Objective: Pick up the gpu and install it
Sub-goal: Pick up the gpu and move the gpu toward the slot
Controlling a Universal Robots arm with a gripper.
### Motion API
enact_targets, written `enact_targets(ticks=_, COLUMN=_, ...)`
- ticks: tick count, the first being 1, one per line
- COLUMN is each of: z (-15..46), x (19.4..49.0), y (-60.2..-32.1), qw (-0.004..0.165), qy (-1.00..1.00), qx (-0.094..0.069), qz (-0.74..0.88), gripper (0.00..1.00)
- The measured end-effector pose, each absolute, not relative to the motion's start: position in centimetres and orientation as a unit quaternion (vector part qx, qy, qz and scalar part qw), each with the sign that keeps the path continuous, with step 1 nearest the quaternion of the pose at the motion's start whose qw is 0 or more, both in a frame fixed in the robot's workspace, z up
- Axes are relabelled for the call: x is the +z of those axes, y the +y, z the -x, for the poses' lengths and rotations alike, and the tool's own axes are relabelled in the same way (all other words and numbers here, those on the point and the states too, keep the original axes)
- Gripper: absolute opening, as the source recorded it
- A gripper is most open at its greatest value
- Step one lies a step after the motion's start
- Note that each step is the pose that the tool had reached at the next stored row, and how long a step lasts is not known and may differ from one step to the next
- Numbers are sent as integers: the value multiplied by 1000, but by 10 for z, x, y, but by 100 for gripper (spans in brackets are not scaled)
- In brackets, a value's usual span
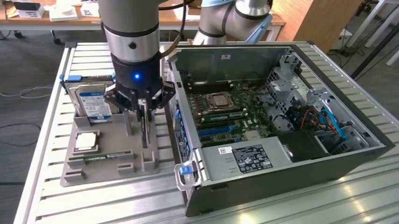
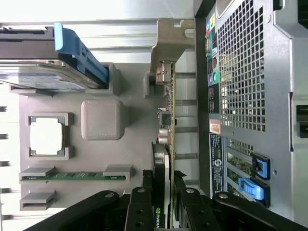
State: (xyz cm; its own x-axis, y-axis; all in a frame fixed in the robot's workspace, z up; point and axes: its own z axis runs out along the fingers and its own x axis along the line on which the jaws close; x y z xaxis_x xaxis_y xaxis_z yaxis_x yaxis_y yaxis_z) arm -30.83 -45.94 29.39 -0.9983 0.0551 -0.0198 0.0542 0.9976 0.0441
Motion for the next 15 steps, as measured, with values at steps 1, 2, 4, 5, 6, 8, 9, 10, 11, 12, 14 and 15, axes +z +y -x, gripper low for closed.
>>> enact_targets(ticks=1, z=308, x=298, y=-459, qw=11, qy=999, qx=22, qz=-27, gripper=27)
enact_targets(ticks=2, z=308, x=301, y=-459, qw=11, qy=999, qx=22, qz=-27, gripper=27)
enact_targets(ticks=4, z=308, x=308, y=-459, qw=11, qy=999, qx=22, qz=-27, gripper=27)
enact_targets(ticks=5, z=308, x=313, y=-459, qw=11, qy=999, qx=22, qz=-27, gripper=27)
enact_targets(ticks=6, z=308, x=317, y=-459, qw=11, qy=999, qx=22, qz=-27, gripper=27)
enact_targets(ticks=8, z=308, x=326, y=-459, qw=11, qy=999, qx=22, qz=-27, gripper=27)
enact_targets(ticks=9, z=308, x=331, y=-459, qw=11, qy=999, qx=22, qz=-27, gripper=27)
enact_targets(ticks=10, z=308, x=335, y=-459, qw=11, qy=999, qx=22, qz=-27, gripper=27)
enact_targets(ticks=11, z=308, x=340, y=-459, qw=11, qy=999, qx=22, qz=-27, gripper=27)
enact_targets(ticks=12, z=308, x=344, y=-459, qw=11, qy=999, qx=22, qz=-27, gripper=27)
enact_targets(ticks=14, z=308, x=353, y=-459, qw=11, qy=999, qx=22, qz=-27, gripper=27)
enact_targets(ticks=15, z=307, x=358, y=-459, qw=11, qy=999, qx=22, qz=-27, gripper=27)
